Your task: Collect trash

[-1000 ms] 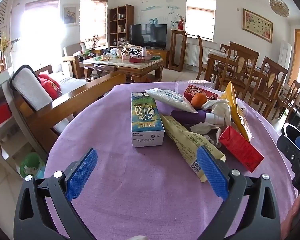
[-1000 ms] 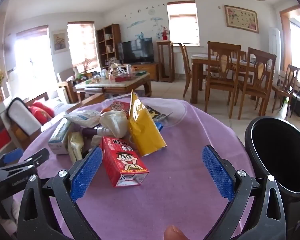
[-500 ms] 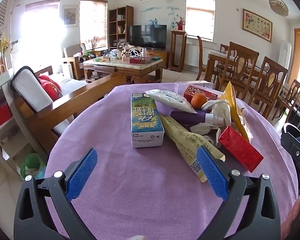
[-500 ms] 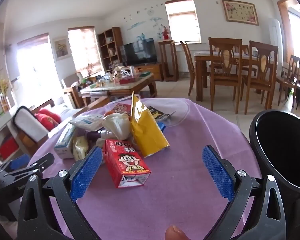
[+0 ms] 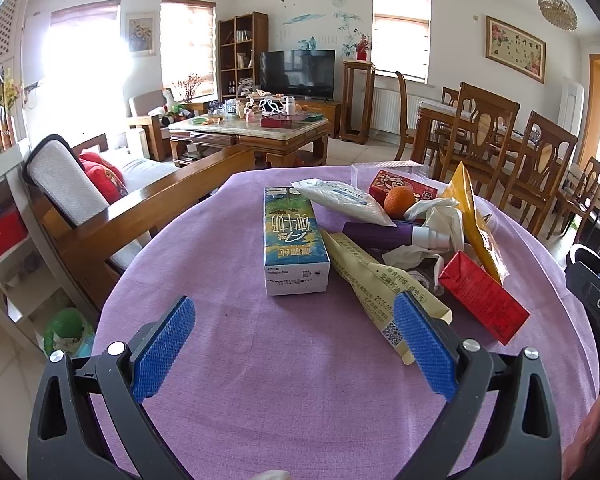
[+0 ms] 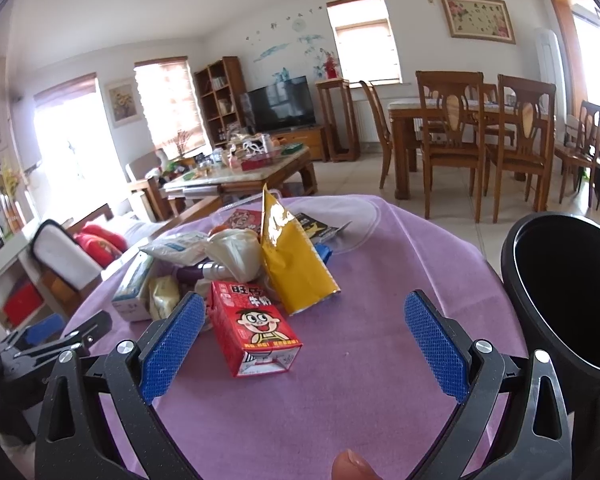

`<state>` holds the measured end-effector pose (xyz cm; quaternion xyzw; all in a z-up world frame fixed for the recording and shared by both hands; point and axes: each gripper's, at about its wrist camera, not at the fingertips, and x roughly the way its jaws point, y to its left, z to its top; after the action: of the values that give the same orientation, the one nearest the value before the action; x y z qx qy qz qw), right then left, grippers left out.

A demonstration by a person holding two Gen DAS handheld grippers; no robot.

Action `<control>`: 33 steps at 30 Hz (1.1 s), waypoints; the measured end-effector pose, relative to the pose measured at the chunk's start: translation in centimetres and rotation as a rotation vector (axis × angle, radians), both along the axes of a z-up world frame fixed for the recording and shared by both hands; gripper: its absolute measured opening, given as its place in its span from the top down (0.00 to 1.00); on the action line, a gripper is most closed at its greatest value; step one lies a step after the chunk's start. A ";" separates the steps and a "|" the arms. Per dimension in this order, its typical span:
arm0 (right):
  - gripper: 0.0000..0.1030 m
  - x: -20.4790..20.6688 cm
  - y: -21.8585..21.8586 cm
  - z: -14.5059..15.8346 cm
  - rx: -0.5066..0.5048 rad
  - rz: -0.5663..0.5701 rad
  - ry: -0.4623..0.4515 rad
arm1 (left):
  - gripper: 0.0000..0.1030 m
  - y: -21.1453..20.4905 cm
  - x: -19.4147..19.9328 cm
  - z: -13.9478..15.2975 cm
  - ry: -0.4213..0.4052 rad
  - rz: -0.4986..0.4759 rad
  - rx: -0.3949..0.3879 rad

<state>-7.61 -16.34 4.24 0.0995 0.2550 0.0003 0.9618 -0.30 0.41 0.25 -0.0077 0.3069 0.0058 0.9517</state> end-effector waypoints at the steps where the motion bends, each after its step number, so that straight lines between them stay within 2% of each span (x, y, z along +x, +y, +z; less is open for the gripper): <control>1: 0.04 0.0 -0.1 0.0 0.004 0.000 0.002 | 0.05 0.0 0.0 0.0 0.000 0.001 0.001; 33: 0.04 0.5 -1.1 -0.5 0.071 0.005 0.027 | 0.05 -0.1 0.0 0.0 0.000 0.002 0.002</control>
<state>-7.10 -17.42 3.76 0.1331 0.2682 0.0105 0.9541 -0.34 0.32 0.25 -0.0069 0.3071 0.0069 0.9516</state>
